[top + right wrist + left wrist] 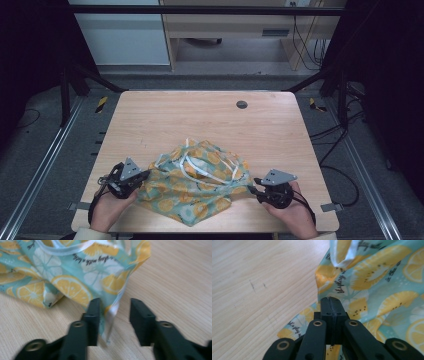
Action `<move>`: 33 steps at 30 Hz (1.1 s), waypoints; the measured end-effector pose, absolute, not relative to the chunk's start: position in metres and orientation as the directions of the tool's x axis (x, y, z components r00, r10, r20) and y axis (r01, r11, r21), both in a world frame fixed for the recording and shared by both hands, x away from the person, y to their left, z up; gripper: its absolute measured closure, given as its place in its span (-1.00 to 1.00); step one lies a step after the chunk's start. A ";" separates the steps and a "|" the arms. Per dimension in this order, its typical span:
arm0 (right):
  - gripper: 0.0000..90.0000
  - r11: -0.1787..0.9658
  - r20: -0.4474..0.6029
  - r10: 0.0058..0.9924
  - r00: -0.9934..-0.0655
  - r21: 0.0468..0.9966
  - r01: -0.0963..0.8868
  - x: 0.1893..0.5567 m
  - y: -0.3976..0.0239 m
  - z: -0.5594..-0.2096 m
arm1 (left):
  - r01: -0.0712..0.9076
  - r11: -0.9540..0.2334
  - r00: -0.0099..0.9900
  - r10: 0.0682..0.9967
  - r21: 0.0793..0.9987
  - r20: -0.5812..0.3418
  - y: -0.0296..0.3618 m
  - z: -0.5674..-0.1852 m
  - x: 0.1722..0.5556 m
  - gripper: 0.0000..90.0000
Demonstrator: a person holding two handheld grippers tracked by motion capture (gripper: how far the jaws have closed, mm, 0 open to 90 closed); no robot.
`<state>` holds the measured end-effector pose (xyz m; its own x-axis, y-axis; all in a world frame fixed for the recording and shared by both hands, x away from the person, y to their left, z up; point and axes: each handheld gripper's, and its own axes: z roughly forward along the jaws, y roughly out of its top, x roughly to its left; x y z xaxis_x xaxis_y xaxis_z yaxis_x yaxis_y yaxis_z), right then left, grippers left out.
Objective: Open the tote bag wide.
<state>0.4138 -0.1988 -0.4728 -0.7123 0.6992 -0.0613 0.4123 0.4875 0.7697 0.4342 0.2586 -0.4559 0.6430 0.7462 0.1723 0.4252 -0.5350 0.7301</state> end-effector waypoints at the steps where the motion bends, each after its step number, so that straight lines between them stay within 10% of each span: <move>1: 0.13 0.482 -0.067 0.705 -0.706 0.775 0.408 0.413 -0.200 -0.472 | 0.425 -0.522 0.632 0.756 0.739 0.170 0.258 -0.454 0.432 0.77; 8: -0.31 0.378 -0.007 0.748 -0.664 0.827 0.417 0.408 -0.207 -0.460 | 0.402 -0.476 0.634 0.761 0.782 0.138 0.263 -0.441 0.422 0.33; 23: -0.22 0.390 -0.023 0.706 -0.708 0.847 0.362 0.473 -0.152 -0.426 | 0.353 -0.423 0.690 0.720 0.834 0.073 0.218 -0.390 0.437 -0.41; 29: 0.11 0.387 0.012 0.671 -0.741 0.847 0.364 0.500 -0.124 -0.424 | 0.331 -0.501 0.719 0.683 0.799 0.131 0.185 -0.378 0.452 -0.45; 33: 0.66 0.396 0.048 0.652 -0.757 0.830 0.393 0.506 -0.113 -0.426 | 0.347 -0.512 0.720 0.682 0.786 0.127 0.175 -0.382 0.463 -0.45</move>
